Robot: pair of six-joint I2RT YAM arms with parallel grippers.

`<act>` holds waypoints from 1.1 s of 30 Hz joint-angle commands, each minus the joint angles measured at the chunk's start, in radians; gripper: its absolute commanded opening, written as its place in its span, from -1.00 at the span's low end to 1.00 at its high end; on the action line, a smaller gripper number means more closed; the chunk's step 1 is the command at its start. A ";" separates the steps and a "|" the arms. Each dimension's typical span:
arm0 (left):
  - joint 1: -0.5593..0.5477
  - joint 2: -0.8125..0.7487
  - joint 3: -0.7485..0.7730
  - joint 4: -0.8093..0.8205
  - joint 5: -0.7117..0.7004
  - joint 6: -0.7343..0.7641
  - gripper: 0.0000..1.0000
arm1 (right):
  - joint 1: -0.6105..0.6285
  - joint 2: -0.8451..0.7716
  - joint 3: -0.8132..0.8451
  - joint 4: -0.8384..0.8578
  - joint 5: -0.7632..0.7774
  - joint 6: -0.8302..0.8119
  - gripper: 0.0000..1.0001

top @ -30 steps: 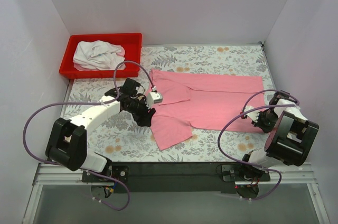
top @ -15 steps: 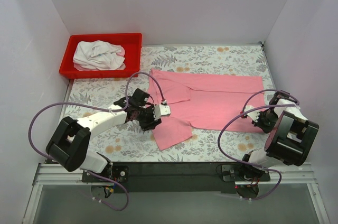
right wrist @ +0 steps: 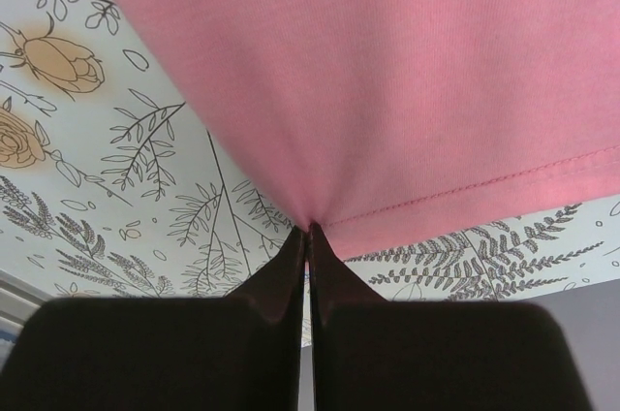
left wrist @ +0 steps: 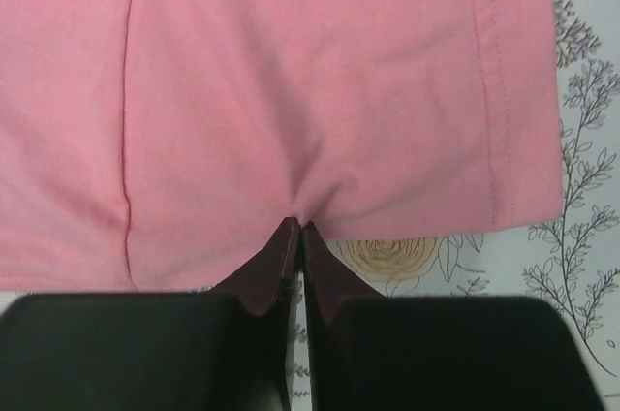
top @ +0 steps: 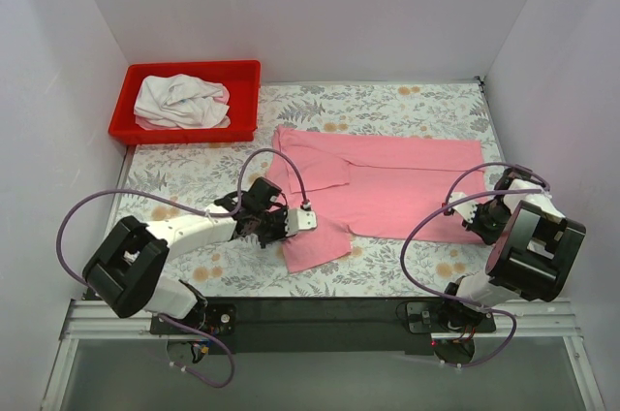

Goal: Fold and stack the t-shirts
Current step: Fold the tshirt

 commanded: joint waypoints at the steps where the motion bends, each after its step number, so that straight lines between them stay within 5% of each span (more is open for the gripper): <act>1: -0.001 -0.064 -0.029 -0.104 -0.037 0.022 -1.00 | -0.018 -0.020 0.006 -0.089 0.006 -0.006 -0.97; 7: 0.000 -0.245 0.011 -0.372 0.024 0.020 -1.00 | -0.104 -0.099 0.038 -0.192 -0.018 -0.100 -0.97; 13: 0.002 -0.317 0.106 -0.463 0.049 -0.018 -1.00 | -0.131 -0.124 0.138 -0.296 -0.089 -0.134 -0.97; 21: 0.167 -0.167 0.295 -0.473 0.145 -0.026 -1.00 | -0.130 -0.009 0.313 -0.321 -0.133 -0.111 -0.97; 33: 0.272 0.066 0.470 -0.413 0.167 0.005 -1.00 | -0.007 0.181 0.532 -0.304 -0.152 0.010 -0.97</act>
